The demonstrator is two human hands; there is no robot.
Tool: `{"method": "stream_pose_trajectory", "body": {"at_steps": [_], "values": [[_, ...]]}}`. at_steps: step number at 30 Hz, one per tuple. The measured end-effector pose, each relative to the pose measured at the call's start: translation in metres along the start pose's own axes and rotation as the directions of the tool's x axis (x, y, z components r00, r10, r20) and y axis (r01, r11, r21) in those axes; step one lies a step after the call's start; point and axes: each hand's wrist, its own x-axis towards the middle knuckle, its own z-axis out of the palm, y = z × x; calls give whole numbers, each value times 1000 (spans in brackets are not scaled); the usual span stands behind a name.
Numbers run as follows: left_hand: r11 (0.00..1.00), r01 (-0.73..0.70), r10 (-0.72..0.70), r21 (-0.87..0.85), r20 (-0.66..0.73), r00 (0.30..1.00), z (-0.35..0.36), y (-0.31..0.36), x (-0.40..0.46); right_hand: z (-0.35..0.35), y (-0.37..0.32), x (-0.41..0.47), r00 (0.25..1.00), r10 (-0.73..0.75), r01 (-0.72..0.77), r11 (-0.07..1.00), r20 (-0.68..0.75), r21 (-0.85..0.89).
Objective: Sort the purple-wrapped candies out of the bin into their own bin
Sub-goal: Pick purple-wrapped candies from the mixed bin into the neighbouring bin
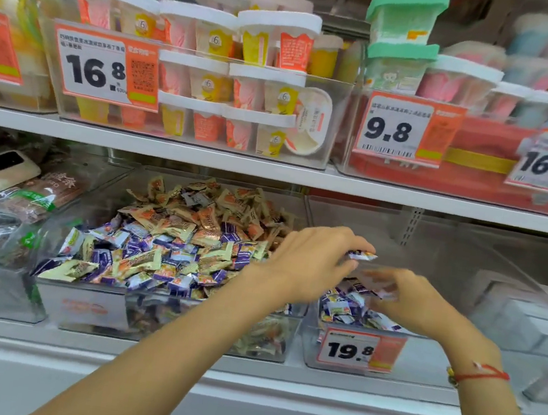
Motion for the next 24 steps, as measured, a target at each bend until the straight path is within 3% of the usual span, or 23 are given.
{"method": "stream_pose_trajectory", "body": {"at_steps": [4,10,14,18,20,24], "values": [[1000,-12,10,26,77,997,18,0,14,-5,-8,-6,963,-51,62,997,-264,35],[989,8,16,145,-157,987,-1,-29,-34,9,-41,-14,880,-181,202,979,-439,3],[956,177,-115,235,-255,960,-25,-74,-91,23,-69,-11,837,-309,327,944,-452,-39],[889,367,-292,273,-278,915,-36,-122,-139,35,-98,-1,731,-405,432,898,-548,-88],[864,423,-381,271,-196,904,-39,-139,-151,38,-114,8,760,-432,456,887,-486,-75],[825,530,-514,199,-129,848,-42,-150,-153,55,-142,35,883,-465,452,878,-57,-155]]}}
